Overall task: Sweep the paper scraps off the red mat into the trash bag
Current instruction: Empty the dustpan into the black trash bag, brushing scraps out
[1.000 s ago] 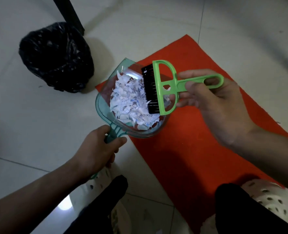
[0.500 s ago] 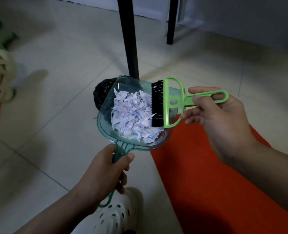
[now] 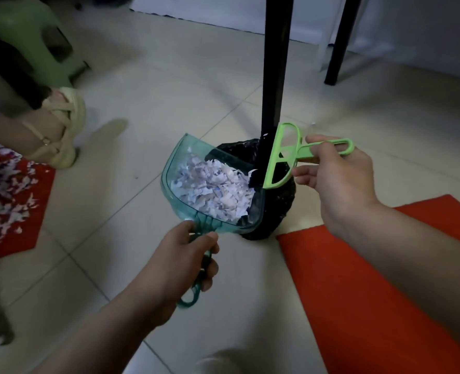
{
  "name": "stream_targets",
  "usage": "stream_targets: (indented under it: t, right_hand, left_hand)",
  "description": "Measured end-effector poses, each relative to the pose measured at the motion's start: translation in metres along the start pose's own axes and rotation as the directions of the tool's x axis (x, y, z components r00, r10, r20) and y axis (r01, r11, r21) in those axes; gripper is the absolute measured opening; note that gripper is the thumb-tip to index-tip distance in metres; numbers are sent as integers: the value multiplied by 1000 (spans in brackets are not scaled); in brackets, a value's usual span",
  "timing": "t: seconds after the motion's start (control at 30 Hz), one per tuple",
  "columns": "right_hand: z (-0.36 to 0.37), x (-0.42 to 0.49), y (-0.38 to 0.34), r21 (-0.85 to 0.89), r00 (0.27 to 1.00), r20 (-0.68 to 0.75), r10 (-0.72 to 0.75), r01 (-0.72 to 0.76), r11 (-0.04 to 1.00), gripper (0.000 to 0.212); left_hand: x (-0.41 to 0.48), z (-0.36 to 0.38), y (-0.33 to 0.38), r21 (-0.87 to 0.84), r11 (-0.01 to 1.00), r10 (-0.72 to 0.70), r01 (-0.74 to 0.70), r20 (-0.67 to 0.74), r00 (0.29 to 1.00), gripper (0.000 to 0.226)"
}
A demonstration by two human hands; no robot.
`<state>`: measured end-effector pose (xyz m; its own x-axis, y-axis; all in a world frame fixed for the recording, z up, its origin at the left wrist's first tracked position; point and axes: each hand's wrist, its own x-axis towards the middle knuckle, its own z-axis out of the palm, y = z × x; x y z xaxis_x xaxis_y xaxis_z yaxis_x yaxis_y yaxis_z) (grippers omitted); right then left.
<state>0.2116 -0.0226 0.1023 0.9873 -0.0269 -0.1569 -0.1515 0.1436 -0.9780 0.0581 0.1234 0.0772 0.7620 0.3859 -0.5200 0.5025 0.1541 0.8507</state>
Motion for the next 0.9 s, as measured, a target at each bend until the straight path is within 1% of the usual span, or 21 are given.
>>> stream_targets:
  t: [0.13,0.3,0.43,0.63,0.9]
  right_hand:
    - [16,17,10,-43,999,-29,23,-24,999,21]
    - [19,33,18,-92,997,-72,37,-44,995,20]
    - [20,41,22,-118,994,-92,53,-64,991,19]
    - [25,49,24,-150,994,-89,65,-78,986,20]
    - [32,54,27,-216,996,-70,63,-77,973,20]
  left_hand:
    - [19,-7,16,54,999,-1,2,-11,1000,8]
    - [34,-11,36,197,980,1,3,-20,1000,15]
    - [44,-14,47,279,960,-7,12,-20,1000,18]
    - [55,-15,62,468,883,20,-29,25,999,13]
    - [59,-9,71,587,808,63,-53,4,998,15]
